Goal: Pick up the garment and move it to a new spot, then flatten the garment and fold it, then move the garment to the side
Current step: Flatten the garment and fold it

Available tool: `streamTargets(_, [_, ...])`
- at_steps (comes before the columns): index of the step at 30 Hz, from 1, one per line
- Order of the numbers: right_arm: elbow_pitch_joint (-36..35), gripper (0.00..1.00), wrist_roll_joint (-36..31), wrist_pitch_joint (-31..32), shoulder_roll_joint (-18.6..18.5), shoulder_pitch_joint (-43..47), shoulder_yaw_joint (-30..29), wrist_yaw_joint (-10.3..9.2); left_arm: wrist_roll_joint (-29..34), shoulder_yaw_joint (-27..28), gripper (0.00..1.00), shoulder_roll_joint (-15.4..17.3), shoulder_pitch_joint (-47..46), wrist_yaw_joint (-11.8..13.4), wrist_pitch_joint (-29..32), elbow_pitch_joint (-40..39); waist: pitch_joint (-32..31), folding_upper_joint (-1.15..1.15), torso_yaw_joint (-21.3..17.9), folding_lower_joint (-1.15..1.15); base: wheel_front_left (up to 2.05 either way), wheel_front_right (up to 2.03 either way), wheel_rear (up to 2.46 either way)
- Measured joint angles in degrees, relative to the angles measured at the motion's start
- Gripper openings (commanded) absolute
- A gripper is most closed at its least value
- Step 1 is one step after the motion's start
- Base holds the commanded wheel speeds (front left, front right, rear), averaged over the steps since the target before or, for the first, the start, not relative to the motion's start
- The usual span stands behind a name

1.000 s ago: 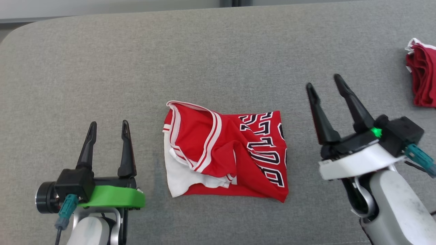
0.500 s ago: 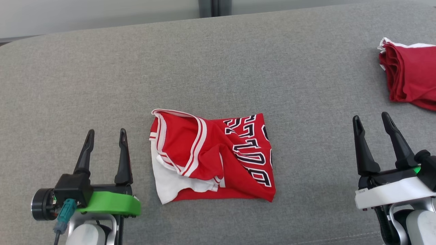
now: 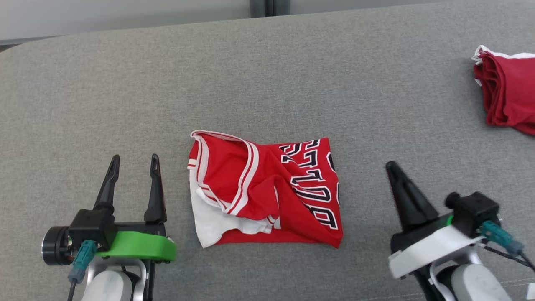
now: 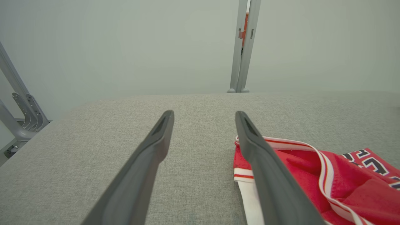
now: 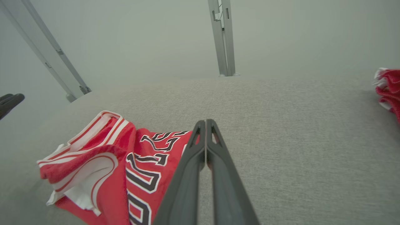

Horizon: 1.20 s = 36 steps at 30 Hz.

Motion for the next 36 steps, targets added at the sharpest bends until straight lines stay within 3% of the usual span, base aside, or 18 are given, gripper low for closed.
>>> streamTargets(6, [10.6,0.0,4.6,-0.4,0.3,-6.7,15.9,0.0,0.0,-0.4,1.0,-0.6,-1.5,-0.1,-0.5,0.4,1.5,0.0,1.7,0.0,0.0,0.0,0.0])
streamTargets(9, [15.8,0.0,6.6,-0.7,0.4,-9.5,19.5,0.0,0.0,-0.5,1.0,-1.1,-1.7,-0.1,-0.8,0.9,2.0,0.0,2.6,0.0,0.0,0.0,0.0])
streamTargets(18, [26.5,0.0,10.4,-3.4,-0.8,-14.9,22.9,0.0,0.0,-0.7,1.0,-1.7,-2.2,-0.4,-1.4,1.8,2.7,0.0,4.7,0.0,0.0,0.0,0.0])
streamTargets(36, [31.1,0.0,17.7,-6.3,-1.5,-24.5,38.0,0.0,0.1,-0.6,1.0,-2.1,-2.3,-0.6,-1.6,2.1,2.8,0.0,5.5,0.0,0.0,0.0,0.0])
